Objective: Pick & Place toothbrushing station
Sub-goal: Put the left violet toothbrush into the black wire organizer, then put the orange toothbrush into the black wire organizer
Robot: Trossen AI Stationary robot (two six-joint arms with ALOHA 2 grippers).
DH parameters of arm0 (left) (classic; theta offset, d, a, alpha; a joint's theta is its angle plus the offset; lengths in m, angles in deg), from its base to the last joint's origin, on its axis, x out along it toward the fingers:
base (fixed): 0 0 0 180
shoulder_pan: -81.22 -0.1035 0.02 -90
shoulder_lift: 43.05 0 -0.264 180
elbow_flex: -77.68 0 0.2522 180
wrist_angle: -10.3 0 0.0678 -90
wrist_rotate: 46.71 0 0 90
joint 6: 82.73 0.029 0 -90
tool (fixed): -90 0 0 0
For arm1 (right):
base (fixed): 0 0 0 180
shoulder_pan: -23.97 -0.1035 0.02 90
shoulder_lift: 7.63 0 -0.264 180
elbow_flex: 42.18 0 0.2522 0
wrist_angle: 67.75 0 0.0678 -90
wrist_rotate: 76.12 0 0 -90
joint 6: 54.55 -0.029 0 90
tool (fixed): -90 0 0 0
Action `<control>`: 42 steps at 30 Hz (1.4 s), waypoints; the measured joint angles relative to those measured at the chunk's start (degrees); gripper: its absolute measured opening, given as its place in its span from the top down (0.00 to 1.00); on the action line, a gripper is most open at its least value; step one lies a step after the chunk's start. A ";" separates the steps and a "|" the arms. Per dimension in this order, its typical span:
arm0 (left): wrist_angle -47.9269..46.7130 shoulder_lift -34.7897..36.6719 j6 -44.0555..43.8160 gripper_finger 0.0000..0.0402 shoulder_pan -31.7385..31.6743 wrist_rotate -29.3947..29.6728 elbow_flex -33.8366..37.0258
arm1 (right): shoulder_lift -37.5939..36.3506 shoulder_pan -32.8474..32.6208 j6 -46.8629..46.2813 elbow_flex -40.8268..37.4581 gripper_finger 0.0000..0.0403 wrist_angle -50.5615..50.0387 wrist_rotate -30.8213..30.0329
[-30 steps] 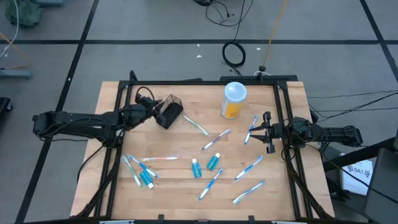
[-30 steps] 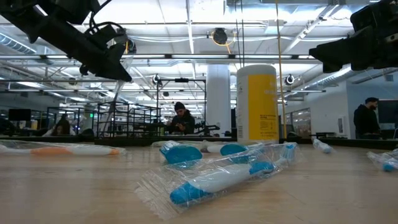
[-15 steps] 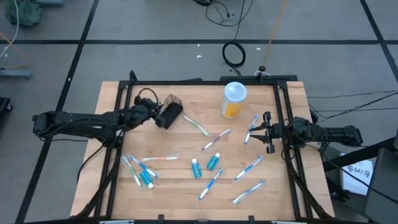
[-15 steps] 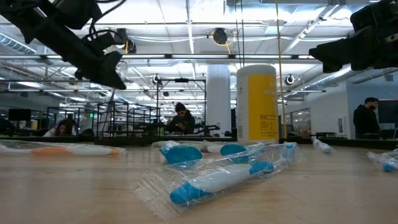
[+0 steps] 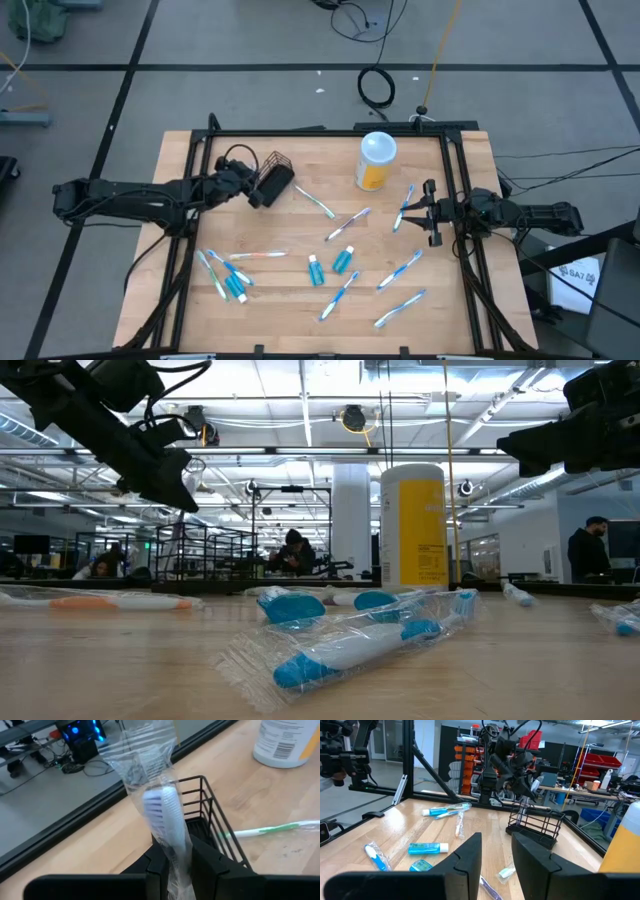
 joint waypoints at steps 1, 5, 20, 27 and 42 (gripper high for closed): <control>0.19 0.00 0.45 0.84 0.00 -0.15 0.00 | 0.00 0.00 -0.01 0.00 0.76 0.01 0.00; 0.19 0.00 0.34 0.80 0.00 -0.39 0.00 | 0.00 -0.01 -0.01 0.00 0.76 0.01 0.00; -3.38 0.26 -2.76 0.44 0.67 -3.96 0.00 | 0.01 0.00 0.00 -0.01 0.76 0.00 0.00; -4.75 1.35 -3.79 0.45 2.68 -4.00 0.01 | 0.00 -0.02 0.01 -0.01 0.76 0.00 0.00; -9.06 12.68 -10.20 0.50 8.77 -11.65 0.02 | 0.02 -0.02 -0.01 0.00 0.76 0.03 0.00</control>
